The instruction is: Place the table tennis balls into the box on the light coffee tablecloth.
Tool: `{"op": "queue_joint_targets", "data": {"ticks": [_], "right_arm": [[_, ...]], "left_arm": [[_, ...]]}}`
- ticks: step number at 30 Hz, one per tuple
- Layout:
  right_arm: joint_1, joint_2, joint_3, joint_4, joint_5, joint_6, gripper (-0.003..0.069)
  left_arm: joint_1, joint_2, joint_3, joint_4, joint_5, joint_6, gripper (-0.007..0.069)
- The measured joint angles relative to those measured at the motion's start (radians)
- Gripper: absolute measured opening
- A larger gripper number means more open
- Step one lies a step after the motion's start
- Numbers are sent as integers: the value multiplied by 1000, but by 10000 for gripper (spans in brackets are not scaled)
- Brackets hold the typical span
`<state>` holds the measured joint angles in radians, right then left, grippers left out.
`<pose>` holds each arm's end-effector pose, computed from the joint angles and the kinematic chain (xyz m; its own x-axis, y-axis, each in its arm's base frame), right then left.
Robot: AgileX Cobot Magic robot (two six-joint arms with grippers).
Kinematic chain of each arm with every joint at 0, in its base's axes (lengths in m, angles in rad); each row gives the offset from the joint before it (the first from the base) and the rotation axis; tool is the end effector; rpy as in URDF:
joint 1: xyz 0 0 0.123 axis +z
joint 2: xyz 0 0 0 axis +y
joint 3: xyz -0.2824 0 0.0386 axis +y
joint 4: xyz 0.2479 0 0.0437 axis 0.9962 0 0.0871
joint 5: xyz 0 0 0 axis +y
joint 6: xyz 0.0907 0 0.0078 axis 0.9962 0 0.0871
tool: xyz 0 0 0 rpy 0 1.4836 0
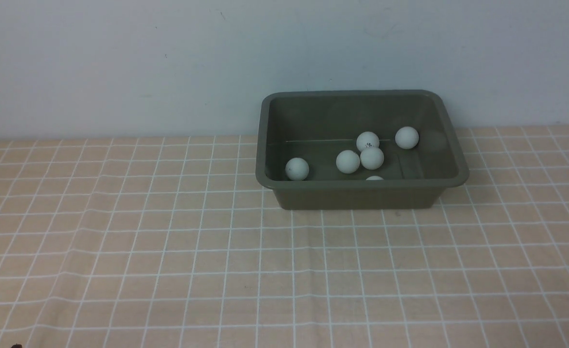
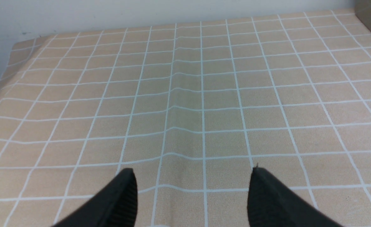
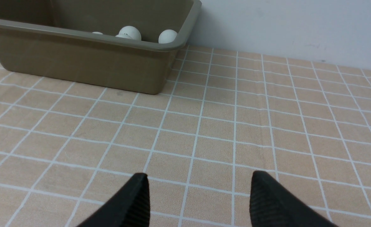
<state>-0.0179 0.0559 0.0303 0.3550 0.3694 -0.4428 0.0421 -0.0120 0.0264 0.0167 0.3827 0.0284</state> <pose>0.0560 0.0105 0.1687 -0.3272 -0.1030 -0.9393 -0.1370 0.9887 -0.0607 0.0522 0.0028 0.1705 -0.3065 0.0310 -0.9514 -0.0346 0.9984 0.0437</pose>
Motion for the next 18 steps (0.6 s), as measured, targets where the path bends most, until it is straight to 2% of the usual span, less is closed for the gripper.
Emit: {"op": "queue_joint_targets", "data": {"ticks": [8,18], "right_arm": [[0,-66,-1,-62,2,1,399],[0,-66,-1,-62,5,1,399]], "left_arm": [[0,0,0,0,0,0,392],[0,0,0,0,0,0,392]]}}
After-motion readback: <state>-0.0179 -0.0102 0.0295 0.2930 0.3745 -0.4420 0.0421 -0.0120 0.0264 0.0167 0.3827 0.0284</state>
